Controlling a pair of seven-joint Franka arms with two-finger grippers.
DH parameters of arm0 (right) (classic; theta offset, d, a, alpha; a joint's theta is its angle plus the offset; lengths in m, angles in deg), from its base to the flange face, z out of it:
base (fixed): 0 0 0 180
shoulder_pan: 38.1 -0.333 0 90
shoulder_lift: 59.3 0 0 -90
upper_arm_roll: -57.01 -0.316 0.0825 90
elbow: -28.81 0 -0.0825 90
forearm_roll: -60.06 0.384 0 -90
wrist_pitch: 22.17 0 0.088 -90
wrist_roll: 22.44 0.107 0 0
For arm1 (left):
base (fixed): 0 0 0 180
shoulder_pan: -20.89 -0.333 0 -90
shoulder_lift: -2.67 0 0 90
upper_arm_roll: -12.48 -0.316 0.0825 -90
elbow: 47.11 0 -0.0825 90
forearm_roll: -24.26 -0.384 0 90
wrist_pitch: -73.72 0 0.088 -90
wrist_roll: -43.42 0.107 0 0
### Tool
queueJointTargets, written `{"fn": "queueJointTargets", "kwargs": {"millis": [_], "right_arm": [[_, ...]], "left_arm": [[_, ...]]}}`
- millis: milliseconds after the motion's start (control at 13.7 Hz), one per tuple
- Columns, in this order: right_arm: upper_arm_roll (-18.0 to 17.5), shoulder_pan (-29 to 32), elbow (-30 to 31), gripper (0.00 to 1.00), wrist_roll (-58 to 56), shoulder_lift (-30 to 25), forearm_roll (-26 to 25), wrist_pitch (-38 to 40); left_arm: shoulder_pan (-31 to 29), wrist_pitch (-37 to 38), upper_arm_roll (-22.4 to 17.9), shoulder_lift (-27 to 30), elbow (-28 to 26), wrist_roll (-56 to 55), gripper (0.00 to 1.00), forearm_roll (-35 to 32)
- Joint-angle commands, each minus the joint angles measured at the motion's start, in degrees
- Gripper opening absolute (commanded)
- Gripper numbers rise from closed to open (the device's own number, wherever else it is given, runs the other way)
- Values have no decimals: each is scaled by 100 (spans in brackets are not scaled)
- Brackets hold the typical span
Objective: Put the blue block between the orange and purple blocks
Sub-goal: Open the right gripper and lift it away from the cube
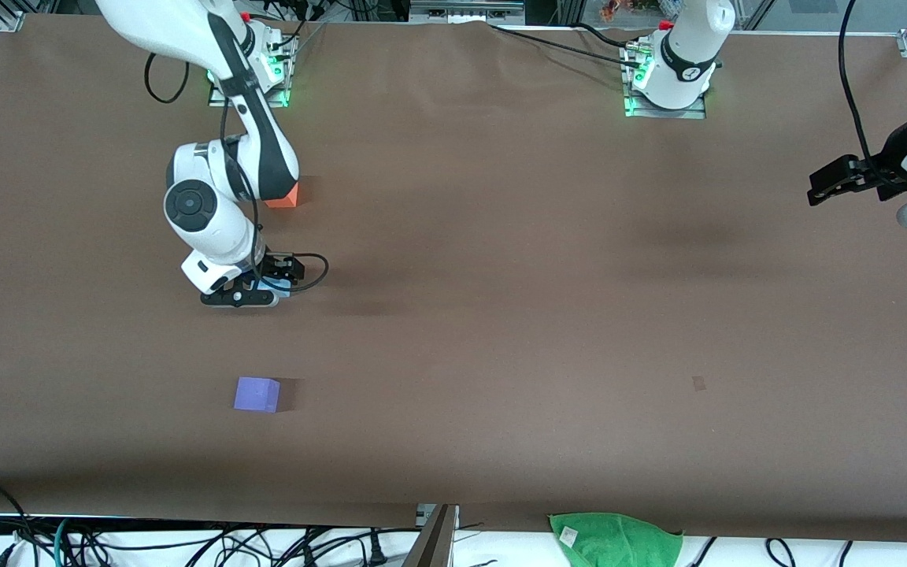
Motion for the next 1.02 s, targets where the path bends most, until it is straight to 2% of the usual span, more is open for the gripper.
{"fn": "queueJointTargets", "kwargs": {"millis": [0, 292, 510, 656, 729, 875, 948], "right_arm": [[-15, 13, -557, 99, 10, -599, 124, 1282], [3, 21, -768, 99, 195, -1698, 28, 2319], [82, 56, -1907, 99, 160, -1788, -7, 3716], [143, 152, -2131, 99, 81, -1840, -165, 4202], [-57, 545, -2140, 99, -76, -1849, -174, 4265], [-986, 1686, -2140, 99, -708, -1850, -183, 4274], [-1234, 1987, -2131, 99, -771, -1849, -218, 4283]], "left_arm": [[-20, 80, -5, -44, 150, -5, 100, 37], [-12, 80, -5, -44, 150, -5, 100, 37], [-20, 80, -5, -44, 150, -5, 100, 28], [-20, 80, -5, -44, 149, -5, 100, 28], [-20, 80, -5, -52, 150, -5, 100, 28], [-38, 80, -23, -44, 150, -5, 100, 28], [-38, 80, -14, -52, 150, -5, 100, 28]]}}
